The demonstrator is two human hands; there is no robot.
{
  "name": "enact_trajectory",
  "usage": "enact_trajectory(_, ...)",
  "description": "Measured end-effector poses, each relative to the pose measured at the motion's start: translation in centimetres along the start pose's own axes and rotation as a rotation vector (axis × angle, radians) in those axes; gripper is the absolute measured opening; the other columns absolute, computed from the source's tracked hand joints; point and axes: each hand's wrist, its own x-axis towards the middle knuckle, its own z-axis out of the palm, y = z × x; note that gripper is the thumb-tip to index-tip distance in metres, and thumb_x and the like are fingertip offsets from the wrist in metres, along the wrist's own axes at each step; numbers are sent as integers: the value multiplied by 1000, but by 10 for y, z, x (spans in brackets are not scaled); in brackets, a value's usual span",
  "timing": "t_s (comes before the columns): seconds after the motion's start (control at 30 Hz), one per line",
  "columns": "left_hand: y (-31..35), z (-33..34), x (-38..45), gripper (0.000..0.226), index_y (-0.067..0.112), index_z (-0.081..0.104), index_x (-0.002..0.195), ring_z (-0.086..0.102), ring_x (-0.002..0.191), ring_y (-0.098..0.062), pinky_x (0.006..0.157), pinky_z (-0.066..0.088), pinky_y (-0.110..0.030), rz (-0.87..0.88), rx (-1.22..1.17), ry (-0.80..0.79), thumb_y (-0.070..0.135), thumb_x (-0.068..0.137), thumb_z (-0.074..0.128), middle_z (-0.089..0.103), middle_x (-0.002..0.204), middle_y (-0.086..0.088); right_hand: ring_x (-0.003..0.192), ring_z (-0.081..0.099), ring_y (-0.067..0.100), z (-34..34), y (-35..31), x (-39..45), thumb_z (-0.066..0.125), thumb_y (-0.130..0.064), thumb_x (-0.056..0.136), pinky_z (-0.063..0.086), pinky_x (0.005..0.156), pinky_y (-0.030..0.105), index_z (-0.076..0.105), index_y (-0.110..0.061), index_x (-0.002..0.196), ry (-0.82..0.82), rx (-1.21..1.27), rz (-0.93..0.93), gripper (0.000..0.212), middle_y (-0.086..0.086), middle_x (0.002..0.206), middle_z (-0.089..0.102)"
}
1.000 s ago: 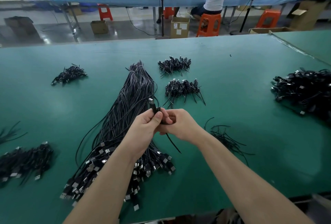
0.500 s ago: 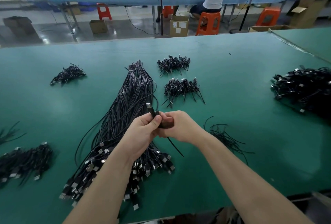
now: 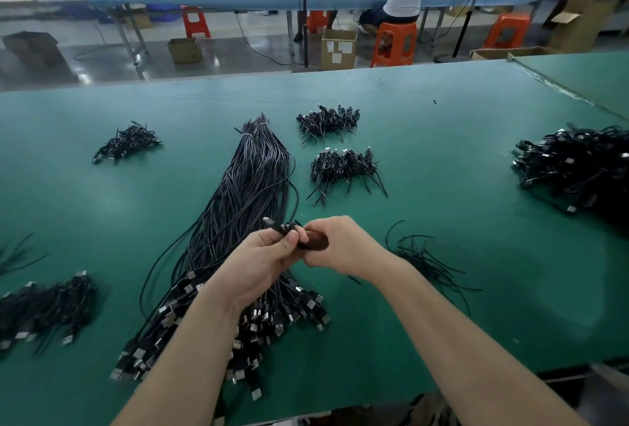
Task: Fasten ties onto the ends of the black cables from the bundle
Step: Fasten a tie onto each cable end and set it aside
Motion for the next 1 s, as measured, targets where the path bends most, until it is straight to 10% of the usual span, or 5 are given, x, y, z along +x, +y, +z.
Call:
enact_trajectory(0.27,-5,-7,2,33,18,81,81,44,72,-13,69,38,-27,1,226,279,13,102,55,62,79,-1,64,73,18,-1,-2,2,63,-23,98,63,65,40,63,-10,93,-41,52,66,14,5,77,74)
enact_trajectory(0.5,-3,-6,7,30,15,82,81,46,91,-26,90,39,-38,2,187,331,13,100,58,57,96,-15,72,48,13,13,-7,5,54,-34,103,35,61,27,45,-18,105,-89,-98,43,19,-7,81,48)
enact_trajectory(0.77,-4,-10,12,29,13,81,79,52,68,-10,68,47,-21,-6,182,318,14,99,59,64,78,-4,79,54,20,27,-2,1,36,-45,107,40,66,37,41,-17,103,-152,-41,116,28,-1,85,53)
enact_trajectory(1.0,-5,-2,14,27,9,77,82,65,81,-16,91,51,-35,8,170,354,11,101,58,73,82,-5,89,60,30,36,1,0,33,-53,105,50,79,48,43,-17,113,-77,-96,96,38,9,101,63)
